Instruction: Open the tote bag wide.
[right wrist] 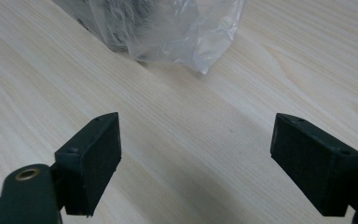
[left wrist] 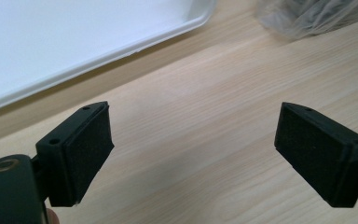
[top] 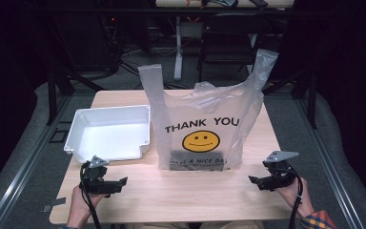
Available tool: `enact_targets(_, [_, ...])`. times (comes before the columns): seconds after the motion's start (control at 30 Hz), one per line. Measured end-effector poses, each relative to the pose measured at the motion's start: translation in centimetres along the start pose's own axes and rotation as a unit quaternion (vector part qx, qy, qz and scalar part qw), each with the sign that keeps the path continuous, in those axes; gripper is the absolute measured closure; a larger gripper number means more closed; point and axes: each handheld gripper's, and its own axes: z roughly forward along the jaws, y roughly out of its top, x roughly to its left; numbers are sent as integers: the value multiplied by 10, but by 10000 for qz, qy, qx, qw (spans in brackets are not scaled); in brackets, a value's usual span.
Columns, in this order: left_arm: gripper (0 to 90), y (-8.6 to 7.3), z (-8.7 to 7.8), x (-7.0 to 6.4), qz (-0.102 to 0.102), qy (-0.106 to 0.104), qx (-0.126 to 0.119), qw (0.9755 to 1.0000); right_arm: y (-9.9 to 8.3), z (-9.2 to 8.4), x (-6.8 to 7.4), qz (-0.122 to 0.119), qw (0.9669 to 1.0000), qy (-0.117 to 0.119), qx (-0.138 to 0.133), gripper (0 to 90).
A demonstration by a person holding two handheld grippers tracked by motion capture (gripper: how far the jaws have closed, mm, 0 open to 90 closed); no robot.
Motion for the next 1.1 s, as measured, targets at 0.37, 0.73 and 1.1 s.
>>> enact_targets(0.37, [145,19,-6,-18,151,-147,-253,9995,14,-8,3,246,9995,1,-182,154])
enact_targets(0.73, [174,59,7,-53,592,-507,-521,9956,47,4,15,67,9991,140,-388,236])
enact_targets(1.1, [332,86,19,-69,779,-688,-946,9901,74,1,17,110,9962,244,-832,370])
